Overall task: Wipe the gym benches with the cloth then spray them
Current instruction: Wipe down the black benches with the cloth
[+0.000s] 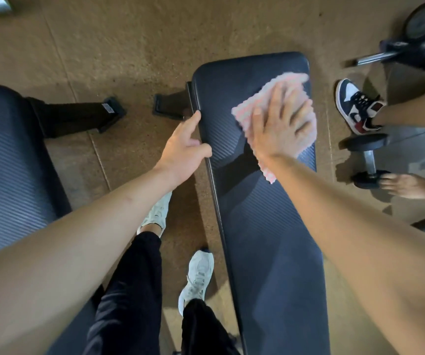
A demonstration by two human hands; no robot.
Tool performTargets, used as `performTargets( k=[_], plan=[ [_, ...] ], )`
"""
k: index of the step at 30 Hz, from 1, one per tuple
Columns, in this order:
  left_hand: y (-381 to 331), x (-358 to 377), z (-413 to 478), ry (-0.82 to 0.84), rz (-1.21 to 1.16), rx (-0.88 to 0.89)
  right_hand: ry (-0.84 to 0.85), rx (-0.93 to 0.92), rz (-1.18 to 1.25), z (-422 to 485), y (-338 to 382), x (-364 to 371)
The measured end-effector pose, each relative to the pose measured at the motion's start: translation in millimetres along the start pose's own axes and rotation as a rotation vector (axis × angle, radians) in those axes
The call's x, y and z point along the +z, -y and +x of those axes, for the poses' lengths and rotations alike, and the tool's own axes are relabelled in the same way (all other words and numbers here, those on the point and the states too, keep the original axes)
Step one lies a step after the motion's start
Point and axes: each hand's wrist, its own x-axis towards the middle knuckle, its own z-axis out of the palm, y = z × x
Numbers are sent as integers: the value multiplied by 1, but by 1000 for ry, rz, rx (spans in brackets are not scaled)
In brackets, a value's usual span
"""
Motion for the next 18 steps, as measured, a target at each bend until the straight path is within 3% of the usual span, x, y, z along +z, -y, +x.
performTargets(
  k=[3, 10, 12, 15, 18],
  plan=[
    [2, -2, -2, -12, -113, -17, 61, -318, -61, -23, 42, 4],
    [1, 1, -6, -6, -329, -80, 82, -643, -163, 15, 39, -16],
    [2, 0, -7, 36, -303, -92, 83, -542, -100, 46, 29, -27],
    [0, -3, -7, 54, -258, -99, 59, -224, 12, 83, 10, -41],
    [-2, -8, -4, 58, -207, -105, 85, -85, 111, 98, -1, -48]
  ],
)
